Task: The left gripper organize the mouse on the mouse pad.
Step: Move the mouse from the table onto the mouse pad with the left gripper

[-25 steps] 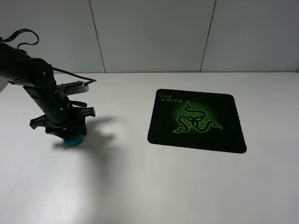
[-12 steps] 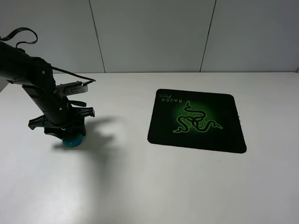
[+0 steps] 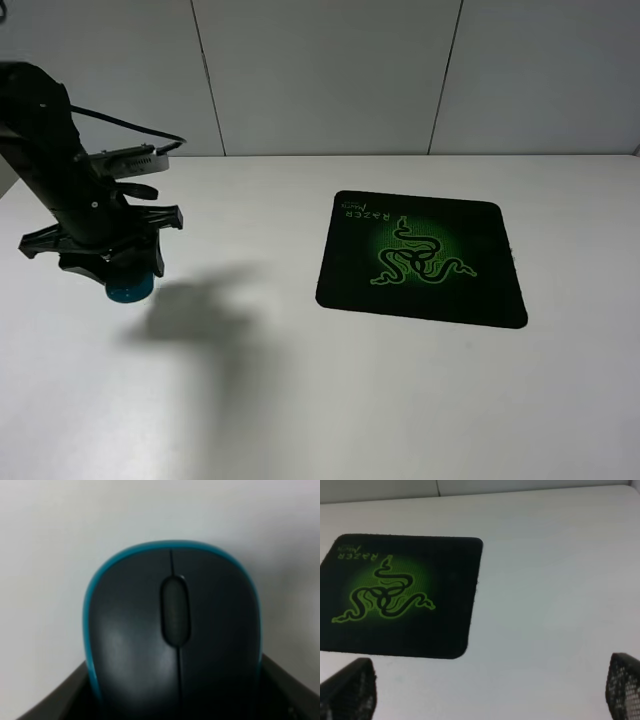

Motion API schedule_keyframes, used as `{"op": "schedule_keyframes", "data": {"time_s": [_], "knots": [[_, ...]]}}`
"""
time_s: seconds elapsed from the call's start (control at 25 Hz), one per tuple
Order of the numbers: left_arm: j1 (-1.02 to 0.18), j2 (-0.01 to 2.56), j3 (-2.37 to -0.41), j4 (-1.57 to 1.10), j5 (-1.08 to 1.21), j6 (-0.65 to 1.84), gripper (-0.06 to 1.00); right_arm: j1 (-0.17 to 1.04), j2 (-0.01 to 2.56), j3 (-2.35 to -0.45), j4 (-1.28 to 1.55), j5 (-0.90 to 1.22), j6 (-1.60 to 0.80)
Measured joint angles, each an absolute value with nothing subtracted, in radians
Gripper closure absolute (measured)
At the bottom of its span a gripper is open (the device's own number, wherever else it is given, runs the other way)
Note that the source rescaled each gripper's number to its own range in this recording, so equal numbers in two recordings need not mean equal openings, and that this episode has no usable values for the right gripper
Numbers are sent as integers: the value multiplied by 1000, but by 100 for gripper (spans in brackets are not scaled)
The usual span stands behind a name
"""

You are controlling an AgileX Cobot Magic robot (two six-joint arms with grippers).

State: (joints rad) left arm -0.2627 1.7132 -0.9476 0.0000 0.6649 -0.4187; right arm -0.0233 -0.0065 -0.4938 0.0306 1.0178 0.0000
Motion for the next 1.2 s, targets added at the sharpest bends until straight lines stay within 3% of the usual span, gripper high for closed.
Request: {"op": "schedule_keyframes", "data": {"time_s": [0.88, 1.2], "knots": [[-267, 1648, -1250, -147, 972, -247, 94, -23, -6, -494, 31, 1018, 0], [-375, 1732, -1372, -148, 1021, -235, 94, -23, -6, -494, 31, 1018, 0]]}}
